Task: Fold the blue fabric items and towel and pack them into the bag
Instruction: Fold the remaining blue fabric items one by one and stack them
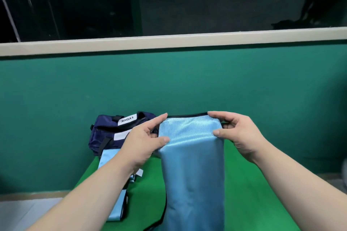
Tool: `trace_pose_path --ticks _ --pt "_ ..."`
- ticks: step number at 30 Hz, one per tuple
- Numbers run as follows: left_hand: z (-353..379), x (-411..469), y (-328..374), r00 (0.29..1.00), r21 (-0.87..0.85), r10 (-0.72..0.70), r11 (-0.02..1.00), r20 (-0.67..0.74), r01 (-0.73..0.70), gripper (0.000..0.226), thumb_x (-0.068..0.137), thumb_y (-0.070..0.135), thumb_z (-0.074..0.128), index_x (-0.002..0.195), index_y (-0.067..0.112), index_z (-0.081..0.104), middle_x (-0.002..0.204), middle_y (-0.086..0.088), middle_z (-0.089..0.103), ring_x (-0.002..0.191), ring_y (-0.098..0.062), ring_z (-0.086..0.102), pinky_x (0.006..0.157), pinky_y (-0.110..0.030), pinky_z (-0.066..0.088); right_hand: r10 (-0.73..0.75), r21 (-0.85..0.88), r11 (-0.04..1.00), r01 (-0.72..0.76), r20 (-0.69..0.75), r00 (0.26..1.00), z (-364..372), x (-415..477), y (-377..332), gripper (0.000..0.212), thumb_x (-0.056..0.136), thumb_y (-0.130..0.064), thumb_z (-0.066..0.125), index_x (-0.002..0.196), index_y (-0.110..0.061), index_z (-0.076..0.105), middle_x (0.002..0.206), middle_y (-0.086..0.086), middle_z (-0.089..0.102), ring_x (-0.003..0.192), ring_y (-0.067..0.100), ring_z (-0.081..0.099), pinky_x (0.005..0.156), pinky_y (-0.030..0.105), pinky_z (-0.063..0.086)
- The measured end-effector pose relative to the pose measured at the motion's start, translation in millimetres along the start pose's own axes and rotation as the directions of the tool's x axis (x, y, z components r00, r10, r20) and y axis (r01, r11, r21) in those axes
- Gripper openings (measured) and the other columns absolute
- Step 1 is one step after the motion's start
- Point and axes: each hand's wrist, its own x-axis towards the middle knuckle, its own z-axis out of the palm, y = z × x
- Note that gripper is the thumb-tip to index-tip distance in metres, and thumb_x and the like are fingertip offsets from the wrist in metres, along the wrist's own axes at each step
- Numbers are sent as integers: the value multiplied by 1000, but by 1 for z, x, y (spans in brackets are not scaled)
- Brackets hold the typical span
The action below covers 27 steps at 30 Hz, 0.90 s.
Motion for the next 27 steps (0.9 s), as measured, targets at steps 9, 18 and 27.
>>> trace_pose_path --ticks 9,18,27 --pt "-2 88 27 998 267 54 963 -41 -41 66 81 8 73 119 59 57 62 -4 38 64 -21 29 55 -24 28 -38 -248 969 6 -123 992 -2 88 -16 47 75 2 72 97 -40 74 104 -4 75 101 28 68 93 36 57" --pt "-6 38 5 959 359 284 896 -10 -261 79 79 1 77 121 64 54 100 33 64 71 -2 52 74 -16 48 -182 -240 960 143 -149 972 7 28 4 58 79 11 70 97 -44 73 104 -17 74 96 6 67 91 23 51" --pt "39 -162 -205 926 326 -367 889 86 322 91 79 -1 75 109 81 47 68 7 53 54 -5 36 55 -18 35 397 -458 806 -375 -51 916 28 -179 214 65 76 4 74 92 -59 69 83 -11 66 68 3 59 69 13 44"
